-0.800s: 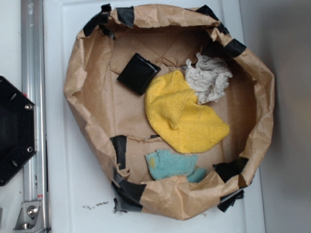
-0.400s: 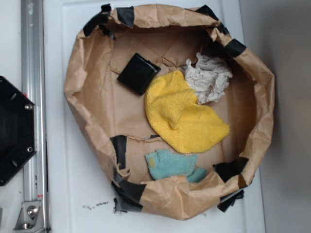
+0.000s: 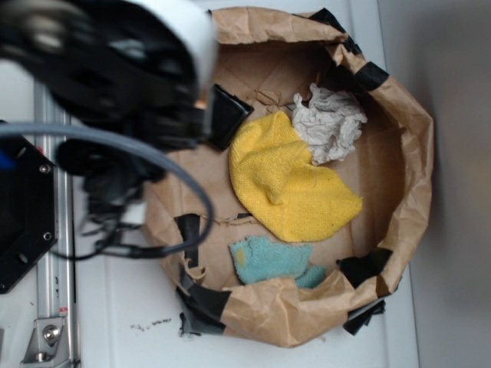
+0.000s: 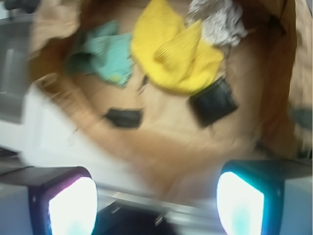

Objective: Grab the black box.

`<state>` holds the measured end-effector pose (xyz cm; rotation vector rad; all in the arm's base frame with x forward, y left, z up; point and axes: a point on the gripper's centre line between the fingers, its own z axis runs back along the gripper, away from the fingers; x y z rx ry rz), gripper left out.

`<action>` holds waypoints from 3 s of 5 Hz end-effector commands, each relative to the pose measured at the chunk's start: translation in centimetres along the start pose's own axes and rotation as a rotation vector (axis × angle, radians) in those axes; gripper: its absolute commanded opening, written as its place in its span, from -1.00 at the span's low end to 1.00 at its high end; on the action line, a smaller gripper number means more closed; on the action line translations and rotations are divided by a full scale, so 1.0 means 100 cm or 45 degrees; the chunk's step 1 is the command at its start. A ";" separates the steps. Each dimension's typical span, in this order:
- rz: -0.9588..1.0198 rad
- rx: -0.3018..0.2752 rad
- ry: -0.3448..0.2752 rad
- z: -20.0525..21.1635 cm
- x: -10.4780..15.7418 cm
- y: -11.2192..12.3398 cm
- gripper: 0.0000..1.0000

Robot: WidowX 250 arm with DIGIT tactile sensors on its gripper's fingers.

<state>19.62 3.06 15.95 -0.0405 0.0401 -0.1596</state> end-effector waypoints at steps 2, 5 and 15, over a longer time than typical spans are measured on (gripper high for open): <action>-0.333 0.233 0.186 -0.082 0.022 0.020 1.00; -0.383 0.202 0.382 -0.148 0.022 0.073 1.00; 0.247 0.053 -0.200 0.025 0.005 0.008 -1.00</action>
